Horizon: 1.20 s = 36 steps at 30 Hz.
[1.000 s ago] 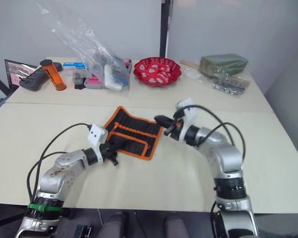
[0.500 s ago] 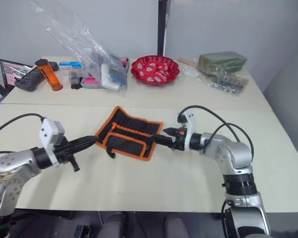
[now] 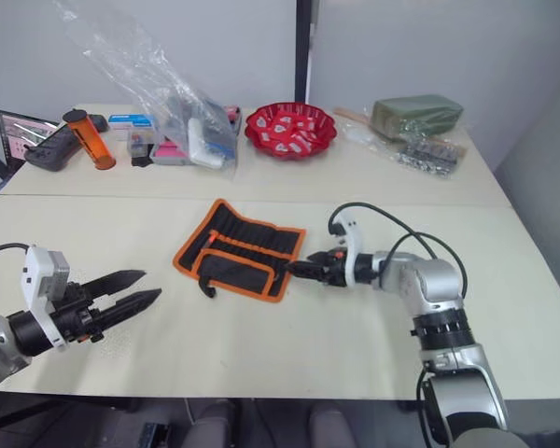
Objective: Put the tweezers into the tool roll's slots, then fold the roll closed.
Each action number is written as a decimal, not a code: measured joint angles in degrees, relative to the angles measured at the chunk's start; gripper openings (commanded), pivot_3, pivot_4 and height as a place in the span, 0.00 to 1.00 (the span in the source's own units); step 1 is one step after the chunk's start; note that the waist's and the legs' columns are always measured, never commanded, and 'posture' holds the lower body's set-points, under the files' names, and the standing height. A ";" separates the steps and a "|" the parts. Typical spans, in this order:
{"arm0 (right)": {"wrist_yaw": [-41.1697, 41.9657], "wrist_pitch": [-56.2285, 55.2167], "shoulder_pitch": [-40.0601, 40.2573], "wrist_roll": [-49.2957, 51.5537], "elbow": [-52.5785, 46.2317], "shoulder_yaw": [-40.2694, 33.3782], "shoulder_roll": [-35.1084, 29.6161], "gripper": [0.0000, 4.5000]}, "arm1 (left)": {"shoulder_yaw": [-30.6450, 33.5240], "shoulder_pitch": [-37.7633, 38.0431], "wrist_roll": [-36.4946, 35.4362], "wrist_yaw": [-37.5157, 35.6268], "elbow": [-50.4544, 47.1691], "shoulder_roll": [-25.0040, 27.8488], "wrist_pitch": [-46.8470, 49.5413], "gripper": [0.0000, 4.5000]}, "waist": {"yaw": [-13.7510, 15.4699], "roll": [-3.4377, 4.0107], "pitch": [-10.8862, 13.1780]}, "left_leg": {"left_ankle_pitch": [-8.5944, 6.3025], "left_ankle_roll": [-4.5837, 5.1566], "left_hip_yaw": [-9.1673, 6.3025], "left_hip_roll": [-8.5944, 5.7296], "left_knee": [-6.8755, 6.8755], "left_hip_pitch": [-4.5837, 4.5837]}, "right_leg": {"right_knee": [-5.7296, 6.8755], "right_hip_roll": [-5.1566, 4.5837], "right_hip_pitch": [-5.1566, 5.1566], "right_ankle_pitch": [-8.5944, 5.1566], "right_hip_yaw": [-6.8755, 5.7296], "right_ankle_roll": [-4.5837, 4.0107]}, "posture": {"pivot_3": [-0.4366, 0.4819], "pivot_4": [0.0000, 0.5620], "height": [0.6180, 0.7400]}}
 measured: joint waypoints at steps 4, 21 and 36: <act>0.32 0.00 -0.52 -0.01 0.89 0.11 1.06 1.00 | 1.72 1.01 -1.69 1.21 -0.79 -0.26 0.26 1.00 | -0.04 0.00 0.00 | 0.00 0.00 0.01 0.02 0.01 0.01 | 0.00 0.02 -0.02 0.00 0.00 0.00 | 0.48 0.27 1.00; -0.46 5.79 -1.73 2.26 5.40 -4.08 6.65 0.21 | -0.13 4.15 3.85 -0.08 -1.49 0.51 -4.68 1.00 | -0.07 0.00 0.00 | 0.00 0.00 0.05 0.02 0.01 -0.01 | 0.01 0.02 -0.06 0.14 0.02 -0.23 | 0.48 0.27 1.00; -3.38 10.82 -2.00 0.49 0.22 -2.79 1.97 0.01 | -3.82 3.29 5.20 -1.44 -1.36 0.79 -6.54 1.00 | -0.02 0.01 0.00 | 0.00 0.00 0.08 0.02 0.01 -0.01 | 0.02 0.02 -0.07 0.13 0.06 -0.21 | 0.48 0.27 1.00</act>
